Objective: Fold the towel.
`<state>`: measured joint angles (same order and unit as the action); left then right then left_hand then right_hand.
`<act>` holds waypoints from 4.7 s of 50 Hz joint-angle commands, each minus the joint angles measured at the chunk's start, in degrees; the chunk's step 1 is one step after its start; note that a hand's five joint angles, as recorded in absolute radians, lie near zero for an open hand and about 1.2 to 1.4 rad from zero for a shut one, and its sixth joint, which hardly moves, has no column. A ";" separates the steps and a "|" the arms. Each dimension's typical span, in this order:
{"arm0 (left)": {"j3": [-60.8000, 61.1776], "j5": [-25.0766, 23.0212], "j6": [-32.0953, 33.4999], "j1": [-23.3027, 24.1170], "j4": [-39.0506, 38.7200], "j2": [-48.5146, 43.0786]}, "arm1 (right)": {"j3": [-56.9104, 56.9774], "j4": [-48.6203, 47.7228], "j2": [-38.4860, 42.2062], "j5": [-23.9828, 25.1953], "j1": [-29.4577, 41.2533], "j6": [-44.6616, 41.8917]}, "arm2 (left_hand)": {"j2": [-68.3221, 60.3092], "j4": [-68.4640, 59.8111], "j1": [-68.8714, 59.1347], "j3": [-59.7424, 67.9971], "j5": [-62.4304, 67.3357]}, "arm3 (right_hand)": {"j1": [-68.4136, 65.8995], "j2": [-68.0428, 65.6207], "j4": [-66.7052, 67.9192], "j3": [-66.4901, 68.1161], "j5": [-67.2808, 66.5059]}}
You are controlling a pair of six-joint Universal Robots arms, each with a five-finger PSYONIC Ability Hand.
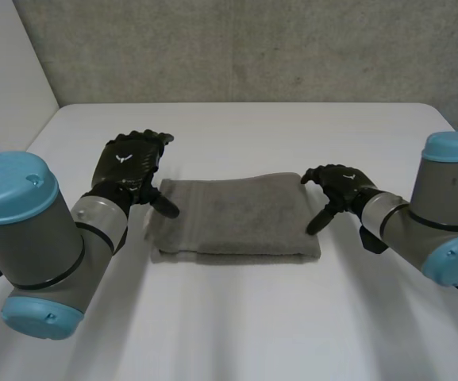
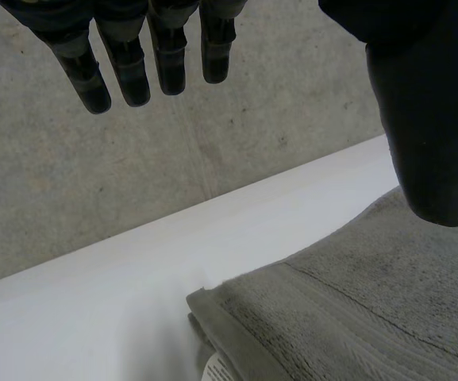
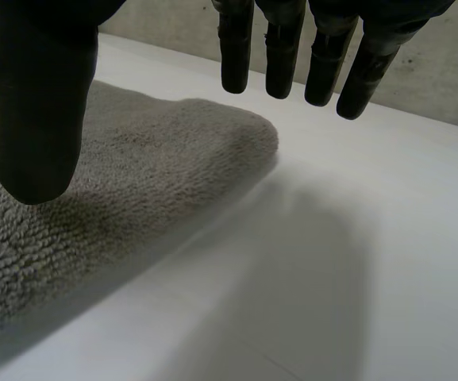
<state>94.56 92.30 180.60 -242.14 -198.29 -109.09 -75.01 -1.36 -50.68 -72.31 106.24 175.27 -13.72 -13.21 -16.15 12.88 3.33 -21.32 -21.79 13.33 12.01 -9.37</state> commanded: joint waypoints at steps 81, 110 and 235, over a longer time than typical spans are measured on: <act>0.71 -0.02 -0.07 -0.44 0.01 -0.15 | 4.43 1.36 6.56 3.84 -1.03 -3.71 | 3.67 3.21 6.10 -2.88 -3.29 | -54.19 -53.72 -3.33 -2.01 -56.15; 0.80 0.07 -0.07 -0.61 0.01 0.11 | 6.98 8.92 -5.66 11.84 -9.48 -12.24 | 3.67 3.21 6.10 -2.88 -3.29 | -58.68 -58.21 -3.33 -2.01 -60.63; 1.68 0.33 -0.07 -0.96 0.01 0.72 | -2.16 -10.68 -5.13 1.12 23.84 -6.08 | 3.67 3.21 6.10 -2.88 -3.29 | -58.68 -58.21 -3.33 -2.01 -60.63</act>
<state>96.25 92.53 180.53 -242.85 -198.28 -108.64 -79.28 -12.25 -58.56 -71.03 128.06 171.13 -13.72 -13.22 -16.15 12.88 3.33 -72.32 -76.15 13.32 12.01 -65.88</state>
